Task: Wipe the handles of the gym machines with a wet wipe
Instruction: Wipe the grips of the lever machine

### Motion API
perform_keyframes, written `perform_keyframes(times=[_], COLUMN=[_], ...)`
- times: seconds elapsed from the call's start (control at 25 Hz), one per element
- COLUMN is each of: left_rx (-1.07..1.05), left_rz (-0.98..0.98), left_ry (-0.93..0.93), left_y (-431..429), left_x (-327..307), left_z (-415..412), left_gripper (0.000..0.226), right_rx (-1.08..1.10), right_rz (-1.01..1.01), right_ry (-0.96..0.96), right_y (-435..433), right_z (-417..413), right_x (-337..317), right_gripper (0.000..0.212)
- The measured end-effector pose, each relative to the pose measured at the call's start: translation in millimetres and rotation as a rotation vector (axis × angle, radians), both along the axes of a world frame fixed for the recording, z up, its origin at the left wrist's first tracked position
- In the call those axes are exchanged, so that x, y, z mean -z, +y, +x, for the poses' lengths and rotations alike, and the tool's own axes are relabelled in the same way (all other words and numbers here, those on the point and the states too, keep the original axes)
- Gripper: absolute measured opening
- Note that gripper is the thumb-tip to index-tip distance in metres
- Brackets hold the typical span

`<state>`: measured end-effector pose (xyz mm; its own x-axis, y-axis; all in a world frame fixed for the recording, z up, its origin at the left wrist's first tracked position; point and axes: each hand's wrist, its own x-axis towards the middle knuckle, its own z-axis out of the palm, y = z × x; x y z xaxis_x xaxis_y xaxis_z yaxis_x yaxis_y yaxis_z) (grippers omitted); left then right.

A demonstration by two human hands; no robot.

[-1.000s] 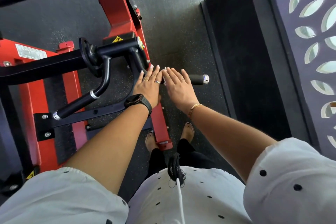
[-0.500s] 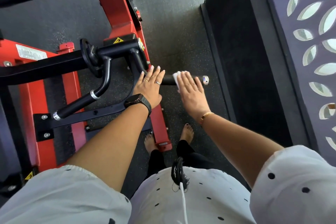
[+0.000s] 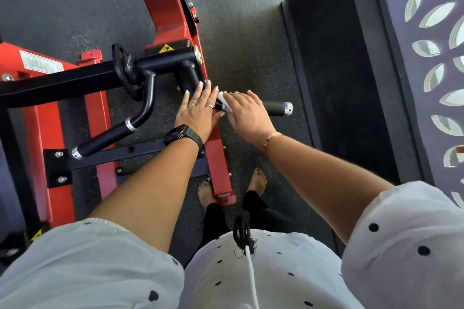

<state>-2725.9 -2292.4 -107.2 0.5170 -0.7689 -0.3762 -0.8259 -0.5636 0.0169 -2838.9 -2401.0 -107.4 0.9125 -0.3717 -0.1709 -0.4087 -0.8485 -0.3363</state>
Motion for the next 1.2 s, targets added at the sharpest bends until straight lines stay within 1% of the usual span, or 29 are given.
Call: perform_keyframes(times=[0.08,0.12,0.16,0.2,0.24,0.28,0.32,0.36,0.44,0.48,0.52,0.56,0.6,0.64,0.68,0.72,0.76,0.8,0.88,0.96,1.0,1.04,1.08,1.12,1.16,1.2], left_rx=[-0.008,0.007,0.023,0.030,0.027,0.023,0.024,0.031,0.045,0.044,0.039,0.032,0.027,0.025,0.026,0.029,0.032,0.031,0.022,0.029,0.043,0.057,0.066,0.068,0.064,0.058], left_rz=[-0.001,-0.005,-0.010,-0.012,-0.005,0.009,0.027,0.043,0.056,0.056,0.055,0.052,0.049,0.047,0.047,0.049,0.053,0.058,0.065,0.073,0.078,0.080,0.076,0.065,0.048,0.036], left_ry=[0.006,0.006,0.010,0.023,0.044,0.067,0.084,0.094,0.099,0.095,0.093,0.097,0.105,0.115,0.119,0.117,0.114,0.114,0.124,0.131,0.129,0.124,0.117,0.113,0.112,0.109], left_y=[-6,-9,-13,-17,-20,-21,-22,-22,-21,-21,-21,-21,-21,-21,-21,-21,-21,-22,-23,-24,-24,-23,-22,-21,-21,-20], left_x=[-1,-1,-2,-2,-1,0,1,2,4,5,5,5,4,3,3,2,1,0,-1,-2,-2,-3,-3,-4,-4,-4], left_z=[-5,-8,-11,-13,-14,-14,-14,-13,-11,-10,-10,-10,-10,-10,-10,-10,-10,-11,-11,-9,-8,-7,-7,-7,-8,-9], left_gripper=[0.065,0.064,0.062,0.058,0.054,0.051,0.049,0.049,0.048,0.049,0.049,0.049,0.049,0.049,0.049,0.049,0.048,0.048,0.048,0.048,0.048,0.048,0.049,0.049,0.049,0.049], right_rx=[0.201,0.265,0.263,0.216,0.161,0.121,0.120,0.168,0.381,0.561,0.792,1.078,1.374,1.591,1.691,1.715,1.709,1.672,1.574,1.450,1.412,1.402,1.405,1.375,1.284,1.137], right_rz=[0.330,0.467,0.539,0.539,0.483,0.416,0.386,0.403,0.476,0.505,0.542,0.642,0.842,1.117,1.388,1.584,1.718,1.815,1.900,1.835,1.727,1.554,1.338,1.116,0.918,0.754], right_ry=[0.144,0.253,0.359,0.460,0.544,0.603,0.617,0.579,0.365,0.228,0.091,-0.049,-0.188,-0.322,-0.473,-0.600,-0.677,-0.691,-0.605,-0.438,-0.353,-0.298,-0.299,-0.344,-0.409,-0.459], right_y=[-14,-25,-38,-50,-63,-76,-87,-97,-101,-95,-85,-72,-57,-41,-25,-13,-1,12,34,48,52,53,51,46,40,32], right_z=[31,43,49,48,41,29,12,-6,-41,-56,-68,-75,-77,-75,-67,-54,-38,-22,6,19,18,13,5,-5,-14,-21], right_x=[-18,-24,-29,-34,-36,-34,-32,-26,-15,-9,0,6,11,14,15,14,12,4,-9,-19,-23,-25,-26,-29,-29,-30], right_gripper=[0.036,0.036,0.037,0.038,0.039,0.039,0.038,0.036,0.036,0.037,0.037,0.035,0.033,0.029,0.024,0.019,0.016,0.013,0.013,0.019,0.021,0.022,0.022,0.023,0.029,0.037])
